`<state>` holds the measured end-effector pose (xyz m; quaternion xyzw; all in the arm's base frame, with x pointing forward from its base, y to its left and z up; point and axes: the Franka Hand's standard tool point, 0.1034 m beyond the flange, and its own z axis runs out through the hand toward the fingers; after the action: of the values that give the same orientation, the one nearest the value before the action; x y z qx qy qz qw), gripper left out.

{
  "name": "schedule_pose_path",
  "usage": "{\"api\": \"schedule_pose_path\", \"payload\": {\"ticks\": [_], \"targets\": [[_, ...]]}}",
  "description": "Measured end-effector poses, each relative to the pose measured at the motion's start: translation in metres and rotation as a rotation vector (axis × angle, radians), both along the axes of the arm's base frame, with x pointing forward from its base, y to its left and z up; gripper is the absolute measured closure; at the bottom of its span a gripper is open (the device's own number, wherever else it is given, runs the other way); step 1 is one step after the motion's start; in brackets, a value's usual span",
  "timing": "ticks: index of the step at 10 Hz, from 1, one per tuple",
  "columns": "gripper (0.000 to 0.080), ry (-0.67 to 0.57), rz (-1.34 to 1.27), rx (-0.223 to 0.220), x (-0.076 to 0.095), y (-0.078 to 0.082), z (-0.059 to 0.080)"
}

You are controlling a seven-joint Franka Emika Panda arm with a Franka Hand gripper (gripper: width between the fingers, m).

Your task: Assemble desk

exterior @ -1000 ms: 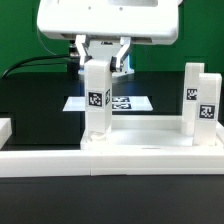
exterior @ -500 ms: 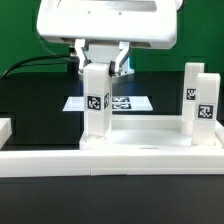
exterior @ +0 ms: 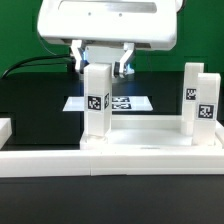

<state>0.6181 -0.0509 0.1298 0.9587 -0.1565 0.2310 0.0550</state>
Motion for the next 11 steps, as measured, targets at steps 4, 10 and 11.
{"api": "schedule_pose_path", "payload": {"ticks": [4,10,11], "targets": [[0.0151,0.000,0.000,0.000,0.000,0.000,0.000],[0.0150,0.087,-0.017,0.061,0.000,-0.003,0.014],[0.0150,0.168,-0.025,0.123,-0.001,-0.008,0.022]]}}
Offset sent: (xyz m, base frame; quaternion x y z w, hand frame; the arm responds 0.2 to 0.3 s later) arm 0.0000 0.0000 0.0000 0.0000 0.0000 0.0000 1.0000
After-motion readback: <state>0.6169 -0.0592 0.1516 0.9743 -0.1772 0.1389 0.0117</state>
